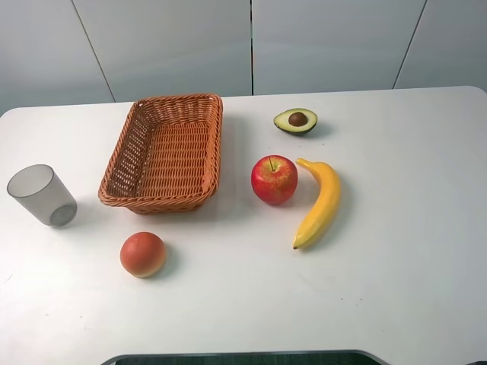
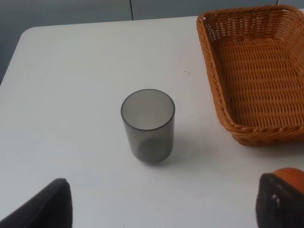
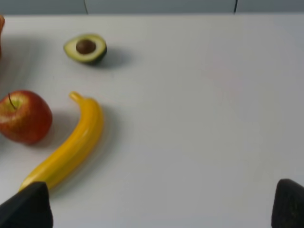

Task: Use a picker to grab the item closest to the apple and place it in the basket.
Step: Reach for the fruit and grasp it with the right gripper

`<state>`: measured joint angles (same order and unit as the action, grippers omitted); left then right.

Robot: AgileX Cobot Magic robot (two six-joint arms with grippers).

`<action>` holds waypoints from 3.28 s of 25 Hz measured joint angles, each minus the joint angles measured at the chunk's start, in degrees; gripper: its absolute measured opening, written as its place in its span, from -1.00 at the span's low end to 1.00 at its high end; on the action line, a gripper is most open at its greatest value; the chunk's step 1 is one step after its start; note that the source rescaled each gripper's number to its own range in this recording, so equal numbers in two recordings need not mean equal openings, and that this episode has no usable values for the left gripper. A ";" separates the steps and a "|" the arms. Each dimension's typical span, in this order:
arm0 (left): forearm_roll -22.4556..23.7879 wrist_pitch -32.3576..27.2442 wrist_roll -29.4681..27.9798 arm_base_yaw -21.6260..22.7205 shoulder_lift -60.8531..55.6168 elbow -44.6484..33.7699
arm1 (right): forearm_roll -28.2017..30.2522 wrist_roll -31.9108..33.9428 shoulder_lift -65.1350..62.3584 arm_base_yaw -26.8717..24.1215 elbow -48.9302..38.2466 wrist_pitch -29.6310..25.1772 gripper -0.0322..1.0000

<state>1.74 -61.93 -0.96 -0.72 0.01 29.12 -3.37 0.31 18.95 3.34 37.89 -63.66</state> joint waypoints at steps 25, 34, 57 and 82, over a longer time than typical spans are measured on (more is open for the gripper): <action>0.00 0.00 0.00 0.00 0.00 0.00 | -3.89 2.84 63.48 22.28 8.84 18.15 1.00; 0.00 0.00 -0.21 0.00 0.00 0.00 | -9.17 6.32 74.97 22.28 11.19 27.47 1.00; 0.00 0.00 -0.21 0.00 0.00 0.00 | -0.03 22.83 88.48 22.28 11.55 36.62 1.00; 0.00 0.00 -0.21 0.00 0.00 0.00 | 1.25 27.55 91.84 22.28 12.13 38.54 -0.94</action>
<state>1.74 -61.93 -1.17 -0.72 0.01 29.12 -2.12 27.86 110.79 25.62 50.02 -25.12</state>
